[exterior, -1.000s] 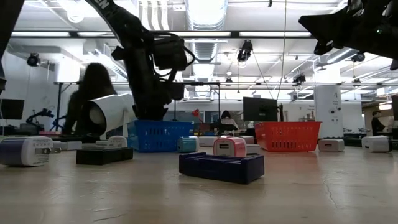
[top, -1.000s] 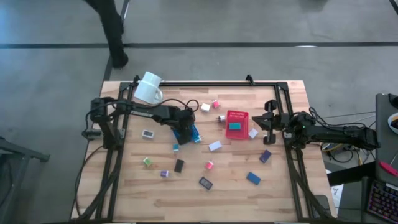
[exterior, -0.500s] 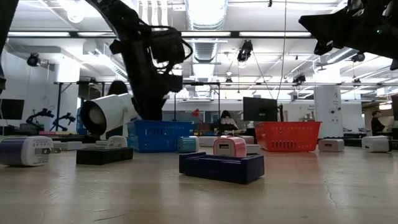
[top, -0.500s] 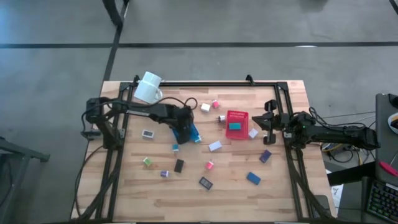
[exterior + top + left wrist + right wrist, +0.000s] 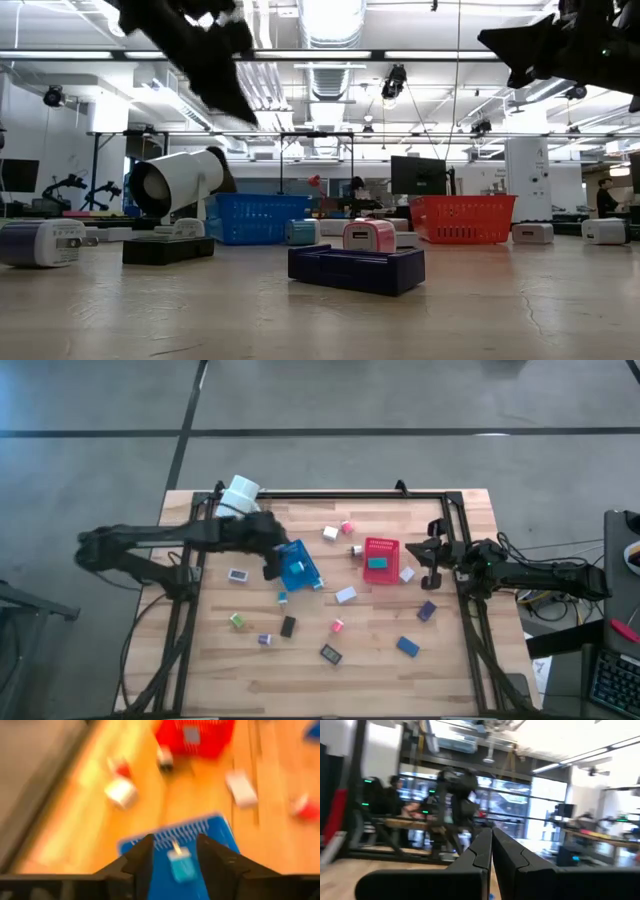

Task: Pick & Place Office items
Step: Put the right white digital clock into the red bin

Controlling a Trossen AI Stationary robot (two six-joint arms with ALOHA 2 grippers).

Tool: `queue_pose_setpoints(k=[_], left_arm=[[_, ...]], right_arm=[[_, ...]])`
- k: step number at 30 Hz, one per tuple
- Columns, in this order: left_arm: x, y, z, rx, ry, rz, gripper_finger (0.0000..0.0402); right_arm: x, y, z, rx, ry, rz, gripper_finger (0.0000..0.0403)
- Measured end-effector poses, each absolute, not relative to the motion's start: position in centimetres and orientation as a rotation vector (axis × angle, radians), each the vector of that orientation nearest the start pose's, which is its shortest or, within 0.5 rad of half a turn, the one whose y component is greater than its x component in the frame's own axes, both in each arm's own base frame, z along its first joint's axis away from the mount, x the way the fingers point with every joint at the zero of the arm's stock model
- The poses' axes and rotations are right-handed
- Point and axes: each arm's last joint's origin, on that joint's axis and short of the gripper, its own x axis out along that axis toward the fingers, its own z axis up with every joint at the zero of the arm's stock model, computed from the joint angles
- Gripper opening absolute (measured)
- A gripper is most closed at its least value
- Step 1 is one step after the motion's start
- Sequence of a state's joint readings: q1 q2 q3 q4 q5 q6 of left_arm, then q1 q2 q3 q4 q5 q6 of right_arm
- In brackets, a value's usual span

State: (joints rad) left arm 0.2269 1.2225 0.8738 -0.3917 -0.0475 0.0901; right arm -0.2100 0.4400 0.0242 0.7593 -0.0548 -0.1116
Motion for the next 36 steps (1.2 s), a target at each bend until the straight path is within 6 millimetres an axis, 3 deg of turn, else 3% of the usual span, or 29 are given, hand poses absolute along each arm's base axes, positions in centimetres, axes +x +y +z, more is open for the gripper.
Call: queue_pose_setpoints(k=[8, 10, 17, 22, 29, 36], left_arm=[[18.8, 4.9, 30.3, 0.218, 0.386, 0.364, 0.0014], [17.5, 4.6, 30.5, 0.209, 0.297, 0.350, 0.0009], [15.1, 3.8, 27.6, 0.223, 0.138, 0.312, 0.0003], [14.5, 3.9, 25.0, 0.336, 0.157, 0.266, 0.0004], [14.2, 4.7, 25.0, 0.327, 0.125, 0.216, 0.0004], [14.2, 7.2, 24.2, 0.298, 0.079, 0.274, 0.0004]], right_arm=[[11.8, -2.5, 20.4, -0.140, -0.330, -0.235, 0.0008], [11.8, -2.5, 20.4, -0.137, -0.330, -0.235, 0.0008], [11.8, -2.6, 20.4, -0.094, -0.335, -0.230, 0.0008], [11.8, -2.6, 20.4, -0.089, -0.334, -0.249, 0.0008], [11.8, -2.6, 20.4, -0.063, -0.338, -0.243, 0.0008], [12.2, -2.7, 19.9, -0.036, -0.284, -0.238, 0.0008]])
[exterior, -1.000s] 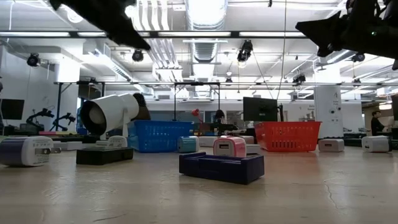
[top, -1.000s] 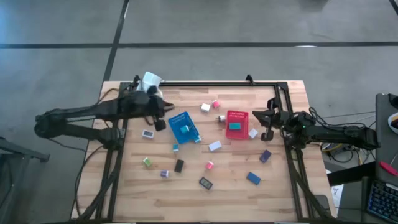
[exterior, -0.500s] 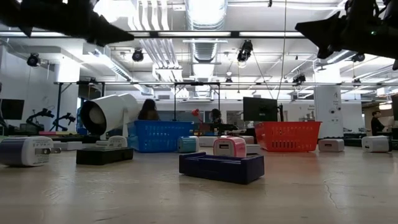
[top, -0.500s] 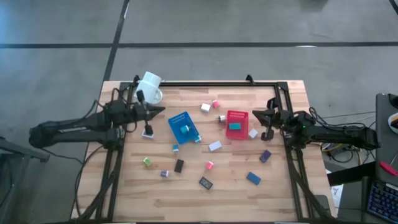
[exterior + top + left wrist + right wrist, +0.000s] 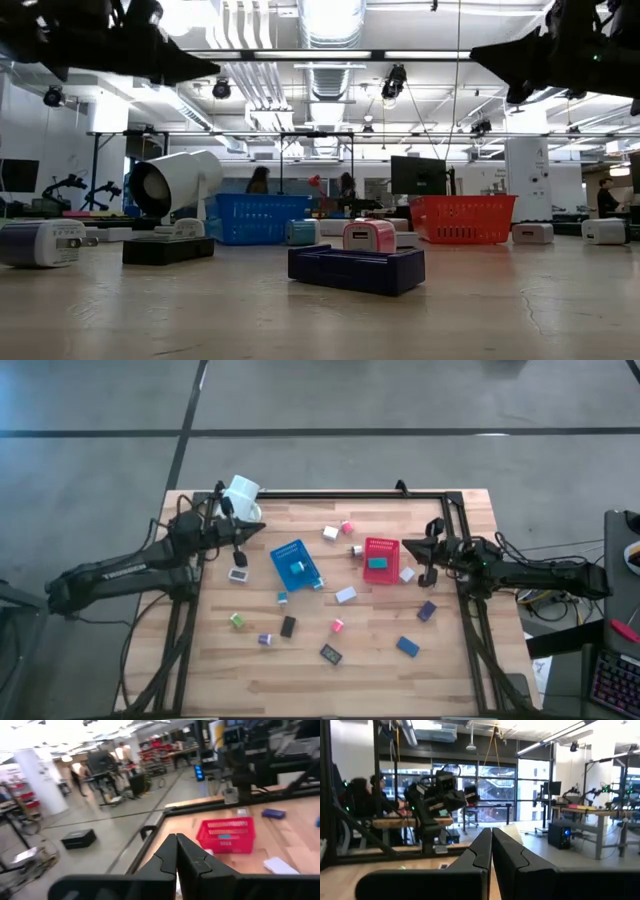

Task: Pick & Place Office items
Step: Put the right white digital clock into the red bin

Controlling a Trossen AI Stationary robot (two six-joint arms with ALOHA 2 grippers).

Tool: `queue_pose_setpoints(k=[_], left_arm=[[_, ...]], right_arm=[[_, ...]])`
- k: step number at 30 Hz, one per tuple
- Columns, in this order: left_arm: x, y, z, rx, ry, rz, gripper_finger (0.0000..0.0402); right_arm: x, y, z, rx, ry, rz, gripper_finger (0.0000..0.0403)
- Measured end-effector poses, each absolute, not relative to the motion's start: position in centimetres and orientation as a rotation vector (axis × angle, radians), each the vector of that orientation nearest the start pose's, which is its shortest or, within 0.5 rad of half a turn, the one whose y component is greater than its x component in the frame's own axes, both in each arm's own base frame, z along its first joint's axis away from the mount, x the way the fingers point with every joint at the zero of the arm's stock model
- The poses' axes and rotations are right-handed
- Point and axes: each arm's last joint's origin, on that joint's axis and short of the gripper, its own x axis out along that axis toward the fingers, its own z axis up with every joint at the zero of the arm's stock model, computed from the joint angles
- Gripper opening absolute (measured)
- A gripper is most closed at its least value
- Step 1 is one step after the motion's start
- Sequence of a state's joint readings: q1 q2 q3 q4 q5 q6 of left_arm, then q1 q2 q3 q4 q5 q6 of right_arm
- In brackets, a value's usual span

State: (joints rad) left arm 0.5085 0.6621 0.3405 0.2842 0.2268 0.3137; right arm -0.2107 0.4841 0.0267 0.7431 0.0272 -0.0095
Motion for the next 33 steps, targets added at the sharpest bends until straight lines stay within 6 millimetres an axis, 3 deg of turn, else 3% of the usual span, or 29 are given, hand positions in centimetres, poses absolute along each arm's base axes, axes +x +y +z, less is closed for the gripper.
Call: queue_pose_setpoints(k=[6, 9, 14, 18, 23, 33], left_arm=[[13.7, 9.7, 23.4, 0.181, 0.087, 0.186, 0.0004], [13.3, 10.3, 23.2, 0.109, 0.070, 0.100, 0.0003], [12.9, 9.9, 22.9, 0.081, 0.058, 0.081, 0.0002], [12.2, 9.3, 21.3, 0.082, 0.073, 0.083, 0.0001], [11.4, 8.6, 21.0, 0.229, 0.010, 0.113, 0.0001], [10.8, 8.2, 19.5, 0.309, 0.011, 0.148, 0.0003]], right_arm=[[12.9, -2.8, 22.4, -0.058, -0.323, -0.243, 0.0008], [13.5, -3.0, 22.4, -0.043, -0.274, -0.238, 0.0008], [14.6, -3.2, 22.3, -0.064, -0.188, -0.242, 0.0008], [15.3, -3.3, 22.6, -0.104, -0.159, -0.245, 0.0008], [16.2, -3.5, 24.0, -0.156, -0.163, -0.251, 0.0008], [18.4, -4.0, 24.7, -0.232, -0.002, -0.242, 0.0008]])
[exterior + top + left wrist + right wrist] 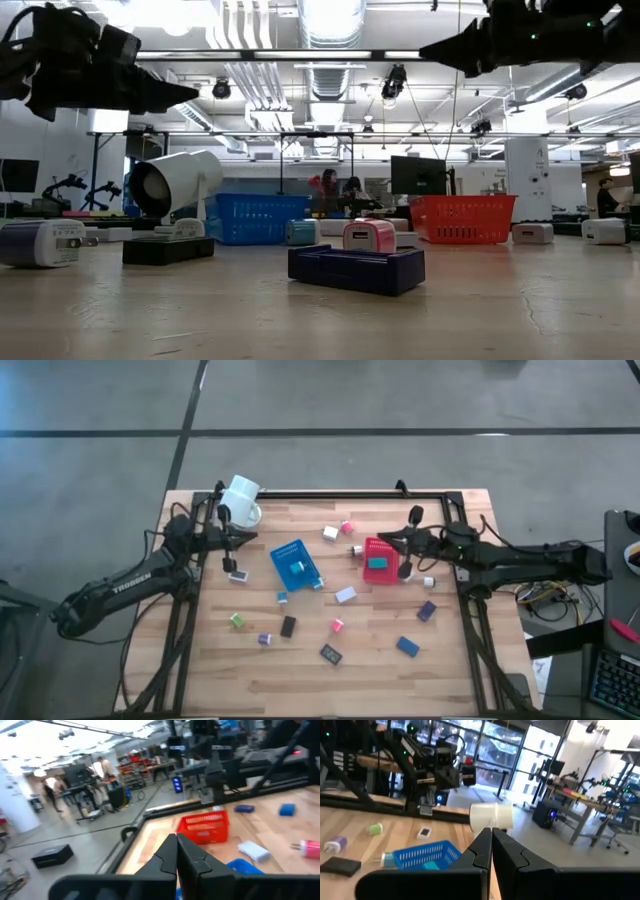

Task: Pick & Place Office items
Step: Put the right white digital clock into the red bin

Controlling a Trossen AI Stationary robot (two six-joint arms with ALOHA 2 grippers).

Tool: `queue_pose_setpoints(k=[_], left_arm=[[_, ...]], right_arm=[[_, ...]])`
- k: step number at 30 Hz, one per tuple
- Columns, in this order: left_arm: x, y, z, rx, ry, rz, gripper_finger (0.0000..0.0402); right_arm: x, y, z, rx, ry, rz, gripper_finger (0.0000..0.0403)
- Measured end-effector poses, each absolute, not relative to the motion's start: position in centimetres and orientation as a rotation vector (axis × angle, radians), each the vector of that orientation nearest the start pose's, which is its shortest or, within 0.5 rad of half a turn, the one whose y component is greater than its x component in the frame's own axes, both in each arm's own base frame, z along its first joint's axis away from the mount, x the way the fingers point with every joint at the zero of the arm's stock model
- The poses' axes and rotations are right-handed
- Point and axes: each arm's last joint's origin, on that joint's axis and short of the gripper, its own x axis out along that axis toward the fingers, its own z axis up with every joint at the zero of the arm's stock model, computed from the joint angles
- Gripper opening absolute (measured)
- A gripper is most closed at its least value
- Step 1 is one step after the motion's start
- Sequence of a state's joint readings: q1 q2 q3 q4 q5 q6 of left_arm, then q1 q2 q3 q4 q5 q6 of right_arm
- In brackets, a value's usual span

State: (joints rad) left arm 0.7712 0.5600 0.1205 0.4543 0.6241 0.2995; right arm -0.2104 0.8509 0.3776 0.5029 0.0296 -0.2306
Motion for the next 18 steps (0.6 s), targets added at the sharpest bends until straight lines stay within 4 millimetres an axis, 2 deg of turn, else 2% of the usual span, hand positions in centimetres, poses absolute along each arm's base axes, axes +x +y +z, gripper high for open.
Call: queue_pose_setpoints(k=[6, 13, 18], left_arm=[[10.8, 8.5, 19.7, 0.263, 0.006, 0.254, 0.0011], [10.8, 8.5, 19.7, 0.237, 0.010, 0.257, 0.0008], [10.8, 8.5, 19.7, 0.237, 0.009, 0.257, 0.0010]], right_arm=[[19.0, -4.2, 25.3, -0.231, 0.025, -0.240, 0.0008], [19.6, -4.8, 25.5, -0.238, 0.040, -0.263, 0.0008], [20.1, -5.1, 24.9, -0.220, 0.073, -0.266, 0.0008]])
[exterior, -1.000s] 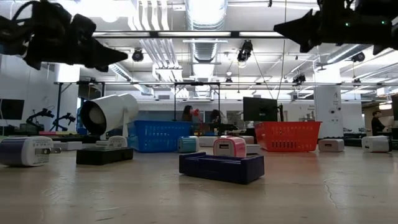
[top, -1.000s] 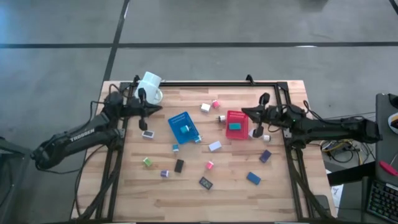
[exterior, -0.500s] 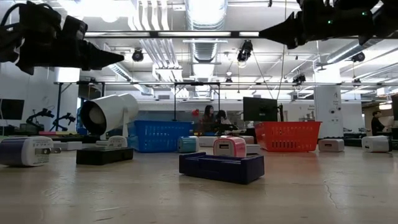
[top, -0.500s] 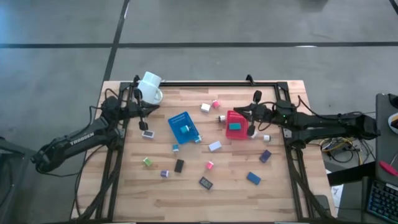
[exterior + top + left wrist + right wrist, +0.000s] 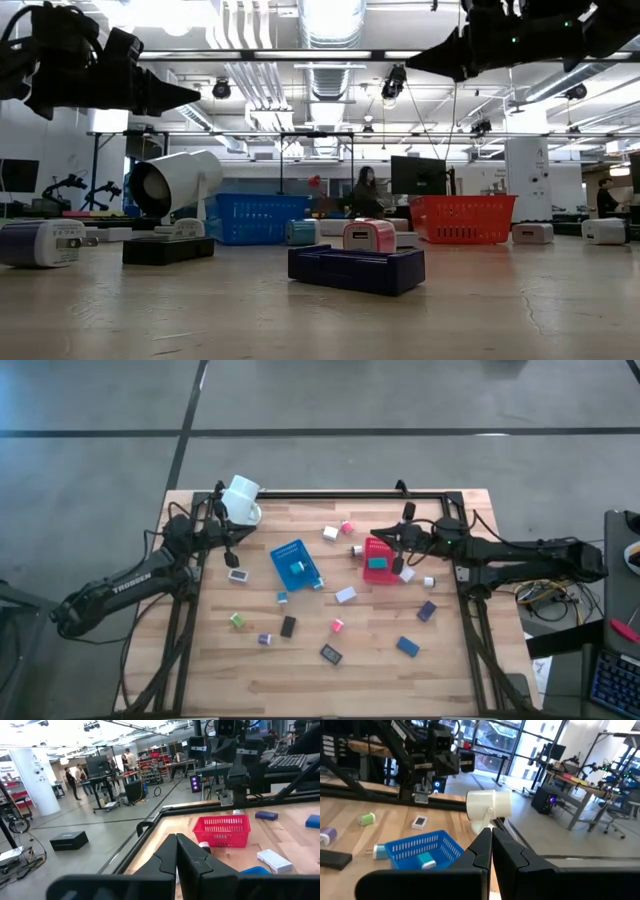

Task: Pick & Place Office items
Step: Put the right white digital clock into the red bin

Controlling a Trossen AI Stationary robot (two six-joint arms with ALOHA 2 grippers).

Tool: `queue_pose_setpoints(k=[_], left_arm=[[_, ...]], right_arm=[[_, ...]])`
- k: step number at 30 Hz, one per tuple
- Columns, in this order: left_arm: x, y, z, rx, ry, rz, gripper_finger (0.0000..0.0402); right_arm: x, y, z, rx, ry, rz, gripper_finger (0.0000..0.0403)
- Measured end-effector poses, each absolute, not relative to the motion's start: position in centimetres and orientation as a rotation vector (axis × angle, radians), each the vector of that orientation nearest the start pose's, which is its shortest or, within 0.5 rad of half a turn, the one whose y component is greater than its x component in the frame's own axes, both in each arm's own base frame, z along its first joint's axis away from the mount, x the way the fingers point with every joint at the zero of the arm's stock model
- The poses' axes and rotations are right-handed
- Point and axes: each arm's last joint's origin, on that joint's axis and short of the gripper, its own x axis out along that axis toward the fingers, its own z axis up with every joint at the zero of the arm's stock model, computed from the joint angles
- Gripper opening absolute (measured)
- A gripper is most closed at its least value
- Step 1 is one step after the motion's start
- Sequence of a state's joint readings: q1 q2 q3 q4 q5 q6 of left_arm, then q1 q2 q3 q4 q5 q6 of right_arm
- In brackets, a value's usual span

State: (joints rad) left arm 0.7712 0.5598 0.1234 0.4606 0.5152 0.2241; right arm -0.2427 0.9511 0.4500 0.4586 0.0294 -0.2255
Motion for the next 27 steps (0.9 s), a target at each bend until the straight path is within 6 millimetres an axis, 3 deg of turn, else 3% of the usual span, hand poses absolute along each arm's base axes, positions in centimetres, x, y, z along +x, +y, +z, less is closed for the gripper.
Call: queue_pose_setpoints(k=[20, 27], left_arm=[[10.8, 8.5, 19.8, 0.228, 0.004, 0.258, 0.0016], [10.8, 8.5, 19.8, 0.214, 0.002, 0.258, 0.0015]], right_arm=[[20.4, -5.1, 24.8, -0.173, 0.103, -0.264, 0.0008], [21.2, -5.3, 26.3, -0.237, 0.296, -0.232, 0.0008]])
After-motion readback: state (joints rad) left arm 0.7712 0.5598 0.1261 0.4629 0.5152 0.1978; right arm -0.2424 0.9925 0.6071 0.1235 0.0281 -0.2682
